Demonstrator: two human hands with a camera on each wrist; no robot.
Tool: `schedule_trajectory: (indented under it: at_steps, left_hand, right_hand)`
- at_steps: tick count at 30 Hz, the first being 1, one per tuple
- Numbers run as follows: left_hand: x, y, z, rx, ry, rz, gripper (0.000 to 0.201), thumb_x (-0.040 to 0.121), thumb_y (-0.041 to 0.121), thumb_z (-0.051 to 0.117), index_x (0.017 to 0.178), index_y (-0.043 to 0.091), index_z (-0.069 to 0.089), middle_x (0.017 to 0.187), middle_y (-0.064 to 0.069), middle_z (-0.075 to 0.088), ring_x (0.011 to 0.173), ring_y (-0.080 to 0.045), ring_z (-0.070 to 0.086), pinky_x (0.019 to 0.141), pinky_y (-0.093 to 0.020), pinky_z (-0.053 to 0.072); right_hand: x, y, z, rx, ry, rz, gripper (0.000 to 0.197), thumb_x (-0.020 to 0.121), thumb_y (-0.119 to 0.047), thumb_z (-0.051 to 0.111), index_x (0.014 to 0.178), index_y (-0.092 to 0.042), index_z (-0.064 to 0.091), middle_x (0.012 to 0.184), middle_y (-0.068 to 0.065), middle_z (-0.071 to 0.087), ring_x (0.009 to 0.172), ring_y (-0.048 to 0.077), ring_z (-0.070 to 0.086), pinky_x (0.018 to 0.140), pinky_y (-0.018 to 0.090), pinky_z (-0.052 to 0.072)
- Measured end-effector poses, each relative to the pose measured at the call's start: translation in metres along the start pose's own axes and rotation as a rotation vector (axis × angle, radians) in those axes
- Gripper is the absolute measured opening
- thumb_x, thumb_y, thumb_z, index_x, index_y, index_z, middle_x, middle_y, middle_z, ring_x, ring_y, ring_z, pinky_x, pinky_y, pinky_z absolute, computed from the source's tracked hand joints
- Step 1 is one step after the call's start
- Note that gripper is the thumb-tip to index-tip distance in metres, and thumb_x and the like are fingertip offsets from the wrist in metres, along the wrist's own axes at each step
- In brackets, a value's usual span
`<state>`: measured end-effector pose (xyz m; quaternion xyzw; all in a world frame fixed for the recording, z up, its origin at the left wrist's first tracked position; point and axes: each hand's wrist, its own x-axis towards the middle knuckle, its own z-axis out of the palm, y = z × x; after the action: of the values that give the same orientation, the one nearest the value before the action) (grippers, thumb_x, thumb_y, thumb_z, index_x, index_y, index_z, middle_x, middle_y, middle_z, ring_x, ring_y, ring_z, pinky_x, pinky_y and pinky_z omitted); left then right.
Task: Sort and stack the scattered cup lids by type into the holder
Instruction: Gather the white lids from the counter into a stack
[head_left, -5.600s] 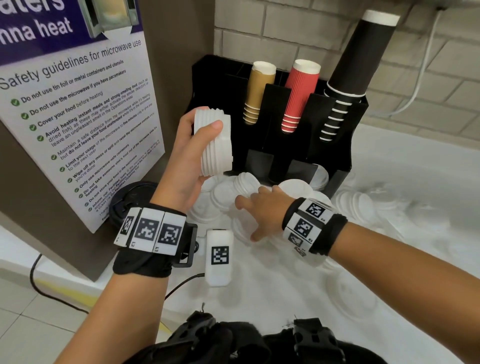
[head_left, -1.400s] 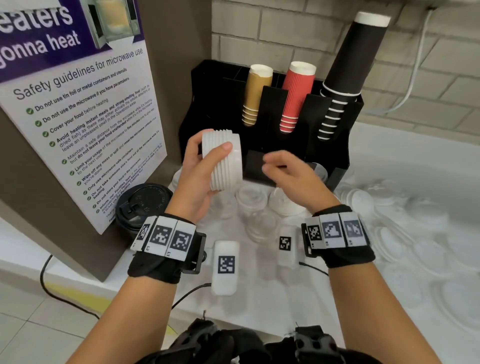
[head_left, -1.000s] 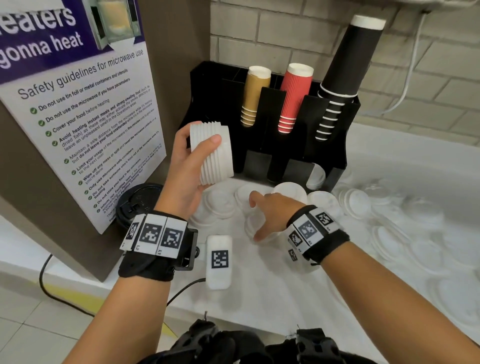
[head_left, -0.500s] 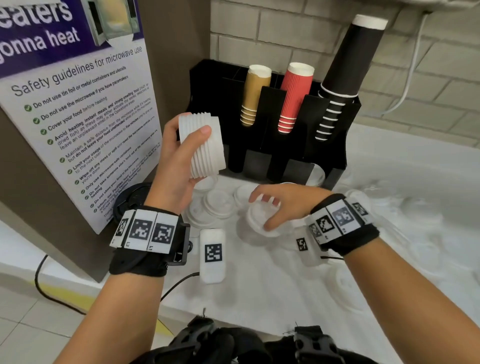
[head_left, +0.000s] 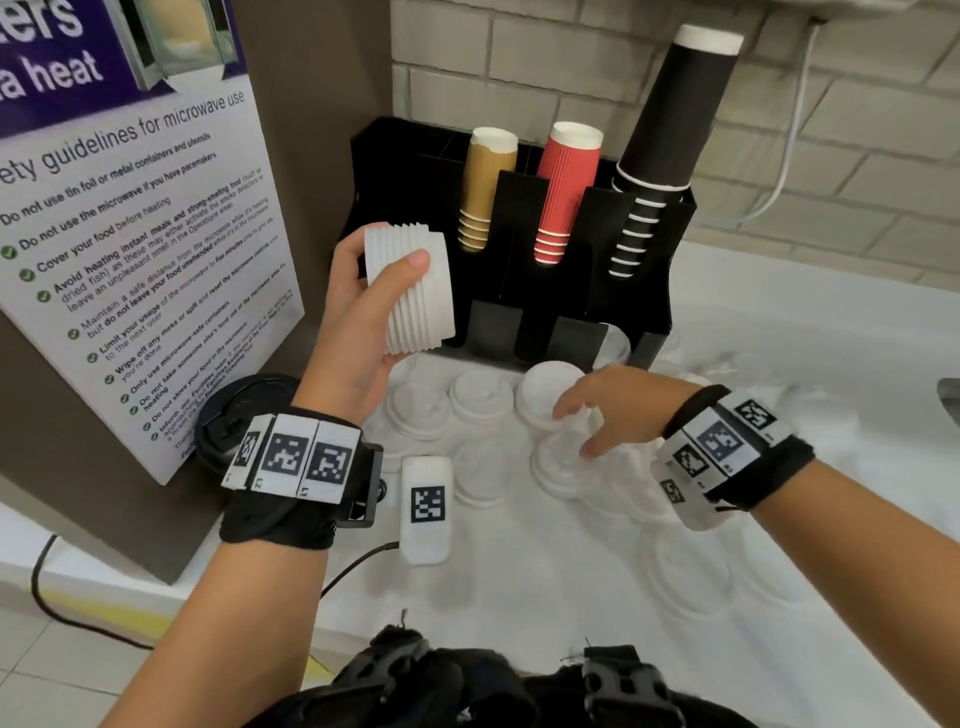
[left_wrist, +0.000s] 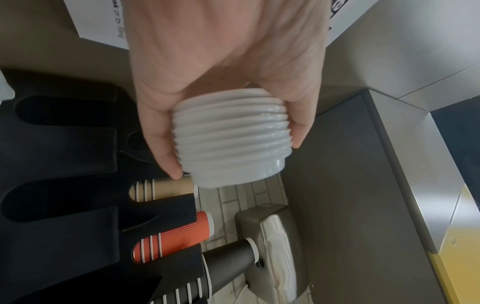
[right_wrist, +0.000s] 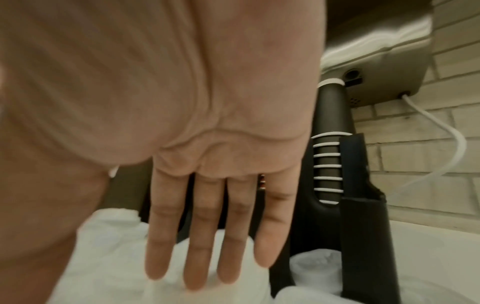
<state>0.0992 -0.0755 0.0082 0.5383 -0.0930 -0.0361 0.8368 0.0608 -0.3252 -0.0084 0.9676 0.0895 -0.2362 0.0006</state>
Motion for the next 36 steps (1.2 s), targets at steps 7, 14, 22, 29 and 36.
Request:
schedule_trajectory:
  at_steps: [7, 14, 22, 29, 36]
  left_hand:
    - [0.001, -0.004, 0.009, -0.002, -0.015, -0.005, 0.049, 0.075, 0.035, 0.065, 0.121, 0.035, 0.049, 0.112, 0.01, 0.059, 0.101, -0.01, 0.061, 0.068, -0.032, 0.056]
    - [0.0, -0.003, 0.009, 0.003, 0.0, 0.0, 0.051, 0.075, 0.035, 0.065, 0.123, 0.034, 0.048, 0.112, 0.01, 0.059, 0.102, -0.011, 0.06, 0.071, -0.032, 0.056]
    - [-0.005, -0.004, 0.009, 0.014, 0.014, -0.007, 0.054, 0.075, 0.036, 0.065, 0.126, 0.033, 0.047, 0.113, 0.008, 0.059, 0.103, -0.013, 0.061, 0.073, -0.033, 0.056]
    - [-0.007, -0.008, 0.009, 0.003, 0.023, -0.036, 0.053, 0.074, 0.036, 0.066, 0.124, 0.033, 0.048, 0.11, 0.008, 0.06, 0.1, -0.012, 0.061, 0.07, -0.031, 0.055]
    - [-0.015, -0.028, 0.028, 0.025, -0.06, -0.093, 0.051, 0.073, 0.038, 0.067, 0.121, 0.037, 0.05, 0.109, 0.009, 0.062, 0.095, -0.008, 0.065, 0.063, -0.027, 0.054]
  right_hand:
    - [0.007, -0.008, 0.03, -0.035, 0.046, 0.008, 0.061, 0.065, -0.056, 0.078, 0.103, -0.025, 0.041, 0.101, -0.005, 0.044, 0.081, 0.019, 0.052, 0.069, 0.032, 0.046]
    - [0.024, 0.002, 0.008, 0.049, 0.292, 0.074, 0.055, 0.083, -0.05, 0.065, 0.125, -0.02, 0.047, 0.118, 0.006, 0.047, 0.109, 0.025, 0.049, 0.089, 0.039, 0.046]
    - [0.059, -0.012, 0.007, -0.193, 0.161, 0.149, 0.082, 0.077, -0.058, 0.067, 0.142, -0.019, 0.036, 0.126, 0.009, 0.051, 0.118, 0.028, 0.048, 0.091, 0.042, 0.048]
    - [0.042, -0.002, -0.018, 0.055, 0.251, 0.146, 0.075, 0.078, -0.048, 0.07, 0.141, -0.027, 0.036, 0.129, 0.009, 0.049, 0.114, 0.028, 0.052, 0.094, 0.041, 0.047]
    - [-0.016, -0.017, -0.021, 1.2, 0.549, -0.193, 0.051, 0.078, -0.04, 0.07, 0.125, -0.045, 0.05, 0.11, 0.002, 0.064, 0.101, 0.016, 0.066, 0.081, 0.03, 0.056]
